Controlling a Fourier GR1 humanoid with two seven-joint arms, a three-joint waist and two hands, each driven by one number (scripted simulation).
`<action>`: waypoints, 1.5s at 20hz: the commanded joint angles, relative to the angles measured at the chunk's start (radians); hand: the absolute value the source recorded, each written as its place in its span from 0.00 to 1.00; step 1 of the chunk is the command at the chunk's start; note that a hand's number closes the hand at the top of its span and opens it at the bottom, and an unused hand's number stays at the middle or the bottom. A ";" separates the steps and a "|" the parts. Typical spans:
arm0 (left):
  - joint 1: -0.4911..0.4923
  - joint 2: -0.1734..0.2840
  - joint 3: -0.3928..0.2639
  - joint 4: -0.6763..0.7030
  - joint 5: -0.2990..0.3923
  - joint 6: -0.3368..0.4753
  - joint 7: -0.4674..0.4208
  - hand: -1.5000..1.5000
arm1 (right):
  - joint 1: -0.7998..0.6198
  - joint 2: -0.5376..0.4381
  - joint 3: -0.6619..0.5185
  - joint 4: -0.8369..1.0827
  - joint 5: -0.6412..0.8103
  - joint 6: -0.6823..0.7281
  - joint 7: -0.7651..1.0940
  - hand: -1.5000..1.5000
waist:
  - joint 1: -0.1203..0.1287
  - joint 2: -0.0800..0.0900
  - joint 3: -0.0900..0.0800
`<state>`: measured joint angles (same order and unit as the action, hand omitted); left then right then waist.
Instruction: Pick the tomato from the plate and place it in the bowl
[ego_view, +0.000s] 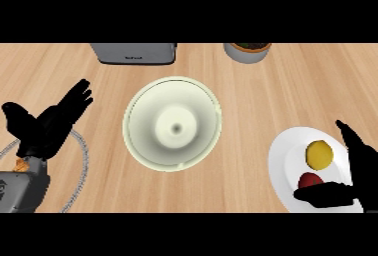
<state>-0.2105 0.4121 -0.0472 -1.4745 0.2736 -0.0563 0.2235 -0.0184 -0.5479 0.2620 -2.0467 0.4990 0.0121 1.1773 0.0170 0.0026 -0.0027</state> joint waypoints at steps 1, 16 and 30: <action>-0.035 -0.010 0.002 0.017 -0.014 0.004 0.010 0.50 | -0.076 0.032 0.029 0.017 -0.015 0.121 0.232 0.00 | -0.011 -0.001 0.001; 0.039 -0.011 0.034 -0.039 -0.010 -0.032 0.010 0.50 | -0.034 0.051 -0.037 0.177 -0.014 0.159 0.117 0.00 | -0.013 -0.004 0.003; 0.013 -0.042 0.063 -0.004 -0.042 -0.041 0.022 0.50 | -0.040 0.138 -0.102 0.292 0.026 0.181 0.036 0.00 | -0.020 -0.003 0.002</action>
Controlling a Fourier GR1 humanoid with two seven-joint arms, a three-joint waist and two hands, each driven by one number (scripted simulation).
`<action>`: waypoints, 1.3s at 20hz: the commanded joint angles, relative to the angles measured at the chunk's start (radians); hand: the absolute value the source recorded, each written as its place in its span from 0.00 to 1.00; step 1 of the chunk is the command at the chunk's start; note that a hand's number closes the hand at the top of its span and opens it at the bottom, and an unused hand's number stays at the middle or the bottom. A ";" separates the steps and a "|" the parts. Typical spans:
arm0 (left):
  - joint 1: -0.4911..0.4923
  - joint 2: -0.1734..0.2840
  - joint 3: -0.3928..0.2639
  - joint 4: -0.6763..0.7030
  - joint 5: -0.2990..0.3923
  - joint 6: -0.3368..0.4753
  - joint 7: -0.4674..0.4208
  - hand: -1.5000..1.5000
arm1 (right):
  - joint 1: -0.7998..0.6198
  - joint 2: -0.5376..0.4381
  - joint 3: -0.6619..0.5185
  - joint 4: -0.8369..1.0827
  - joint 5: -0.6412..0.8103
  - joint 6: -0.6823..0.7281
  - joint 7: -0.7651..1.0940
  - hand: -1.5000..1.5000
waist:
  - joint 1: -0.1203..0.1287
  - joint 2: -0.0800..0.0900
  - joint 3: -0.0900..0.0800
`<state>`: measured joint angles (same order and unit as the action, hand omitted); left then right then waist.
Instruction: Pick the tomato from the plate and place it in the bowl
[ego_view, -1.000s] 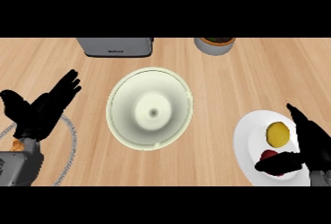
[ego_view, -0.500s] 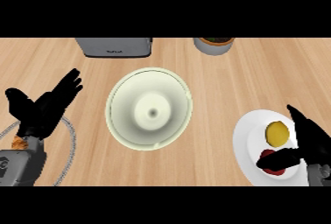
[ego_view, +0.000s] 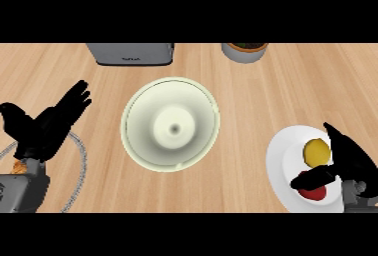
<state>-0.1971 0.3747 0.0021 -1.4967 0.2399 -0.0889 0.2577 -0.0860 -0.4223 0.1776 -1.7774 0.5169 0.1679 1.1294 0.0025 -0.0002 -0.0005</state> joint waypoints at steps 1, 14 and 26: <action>0.028 -0.025 0.000 0.011 -0.025 -0.005 -0.034 0.50 | 0.013 0.033 -0.018 0.070 0.025 0.007 0.052 0.00 | -0.002 0.001 0.000; -0.016 -0.016 0.065 -0.022 -0.025 -0.046 0.048 0.50 | 0.033 0.125 -0.066 0.215 0.114 -0.010 -0.045 0.00 | -0.002 0.000 0.001; 0.049 -0.125 0.038 -0.020 -0.131 -0.027 -0.035 0.50 | 0.017 0.169 -0.152 0.403 0.159 -0.052 -0.211 0.00 | 0.000 0.000 0.001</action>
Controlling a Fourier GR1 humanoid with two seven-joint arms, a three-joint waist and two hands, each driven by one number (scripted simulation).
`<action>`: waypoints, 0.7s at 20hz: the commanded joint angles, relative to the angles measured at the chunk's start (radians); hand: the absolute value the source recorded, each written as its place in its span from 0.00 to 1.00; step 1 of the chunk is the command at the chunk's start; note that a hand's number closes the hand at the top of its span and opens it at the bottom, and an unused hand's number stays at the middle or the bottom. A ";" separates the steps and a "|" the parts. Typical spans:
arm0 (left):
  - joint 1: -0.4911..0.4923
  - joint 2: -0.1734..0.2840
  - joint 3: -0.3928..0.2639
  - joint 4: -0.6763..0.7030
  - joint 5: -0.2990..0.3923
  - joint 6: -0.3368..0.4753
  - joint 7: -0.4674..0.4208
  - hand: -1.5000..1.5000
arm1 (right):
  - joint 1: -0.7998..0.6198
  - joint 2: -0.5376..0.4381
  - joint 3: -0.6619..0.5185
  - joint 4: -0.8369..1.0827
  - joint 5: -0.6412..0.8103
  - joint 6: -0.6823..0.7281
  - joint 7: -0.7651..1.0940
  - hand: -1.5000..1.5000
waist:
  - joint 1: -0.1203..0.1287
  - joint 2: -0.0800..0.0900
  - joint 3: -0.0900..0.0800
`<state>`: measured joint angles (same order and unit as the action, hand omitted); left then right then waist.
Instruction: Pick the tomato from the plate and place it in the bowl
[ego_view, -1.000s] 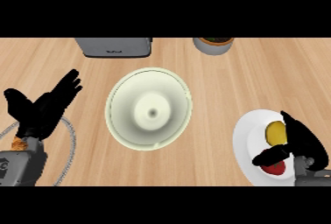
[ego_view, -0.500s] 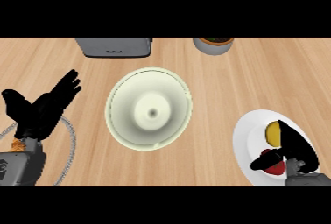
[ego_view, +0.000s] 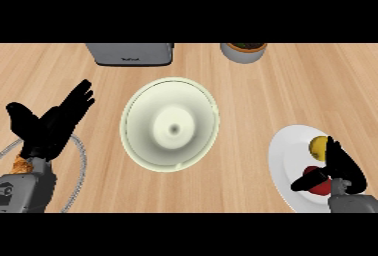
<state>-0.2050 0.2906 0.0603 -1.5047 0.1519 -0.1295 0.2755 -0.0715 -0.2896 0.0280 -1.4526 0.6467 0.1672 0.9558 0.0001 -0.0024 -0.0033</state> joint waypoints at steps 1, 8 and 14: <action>-0.007 0.012 0.039 0.055 0.005 -0.060 -0.043 0.50 | 0.008 0.045 0.000 0.047 0.032 -0.030 -0.017 0.00 | -0.001 0.003 0.003; -0.028 0.037 0.085 0.047 0.023 -0.075 -0.010 0.50 | 0.010 0.040 0.022 0.043 0.115 -0.096 -0.105 1.00 | -0.002 0.002 0.003; -0.022 -0.034 0.037 0.067 -0.041 -0.030 -0.046 0.50 | 0.073 0.004 -0.010 0.027 0.113 -0.107 -0.194 1.00 | -0.006 0.002 0.003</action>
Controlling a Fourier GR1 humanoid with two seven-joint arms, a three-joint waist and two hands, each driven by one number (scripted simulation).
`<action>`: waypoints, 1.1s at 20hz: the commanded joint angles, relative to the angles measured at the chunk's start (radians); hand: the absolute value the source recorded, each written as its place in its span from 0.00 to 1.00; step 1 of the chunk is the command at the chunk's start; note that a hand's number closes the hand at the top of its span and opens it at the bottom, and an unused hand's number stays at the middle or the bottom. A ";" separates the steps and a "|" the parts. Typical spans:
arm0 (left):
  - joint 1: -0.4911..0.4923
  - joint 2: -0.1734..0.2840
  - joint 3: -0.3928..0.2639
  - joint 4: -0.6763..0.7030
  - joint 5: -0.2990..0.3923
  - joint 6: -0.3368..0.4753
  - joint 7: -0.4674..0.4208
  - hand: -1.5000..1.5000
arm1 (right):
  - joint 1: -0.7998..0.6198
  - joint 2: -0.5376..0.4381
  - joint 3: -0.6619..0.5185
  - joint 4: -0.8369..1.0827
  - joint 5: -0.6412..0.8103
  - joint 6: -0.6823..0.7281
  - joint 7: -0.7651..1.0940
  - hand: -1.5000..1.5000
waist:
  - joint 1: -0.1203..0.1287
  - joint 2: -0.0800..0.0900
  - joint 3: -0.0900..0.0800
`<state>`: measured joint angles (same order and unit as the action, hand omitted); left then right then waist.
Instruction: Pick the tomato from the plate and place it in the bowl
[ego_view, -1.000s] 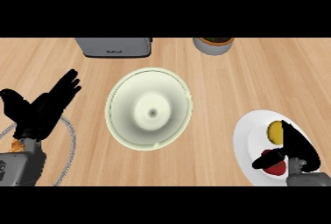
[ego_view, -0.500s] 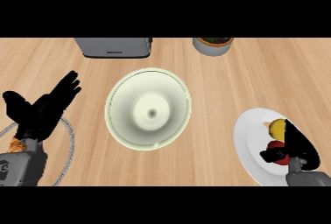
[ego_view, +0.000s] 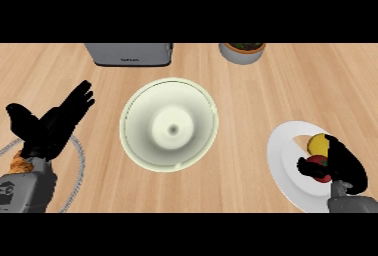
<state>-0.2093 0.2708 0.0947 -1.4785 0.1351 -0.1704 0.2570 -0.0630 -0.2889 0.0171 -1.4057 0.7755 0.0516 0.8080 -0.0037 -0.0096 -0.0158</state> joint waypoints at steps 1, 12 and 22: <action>-0.034 -0.016 -0.003 0.002 -0.016 0.026 0.033 0.50 | 0.044 0.070 0.084 -0.094 0.040 0.021 0.058 1.00 | -0.001 0.008 0.015; -0.024 -0.011 -0.007 -0.006 -0.010 -0.008 0.017 0.50 | -0.043 -0.164 0.299 -0.113 0.014 0.243 -0.516 1.00 | 0.045 0.016 0.017; 0.004 0.015 0.052 -0.039 0.025 -0.022 0.046 0.50 | -0.015 -0.300 0.209 -0.303 -0.038 0.255 -0.800 1.00 | 0.000 0.007 0.016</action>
<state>-0.2133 0.2750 0.1175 -1.4971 0.1387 -0.1865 0.2869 -0.1124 -0.5727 0.2392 -1.6095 0.7429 0.2935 0.0569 0.0027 -0.0014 -0.0006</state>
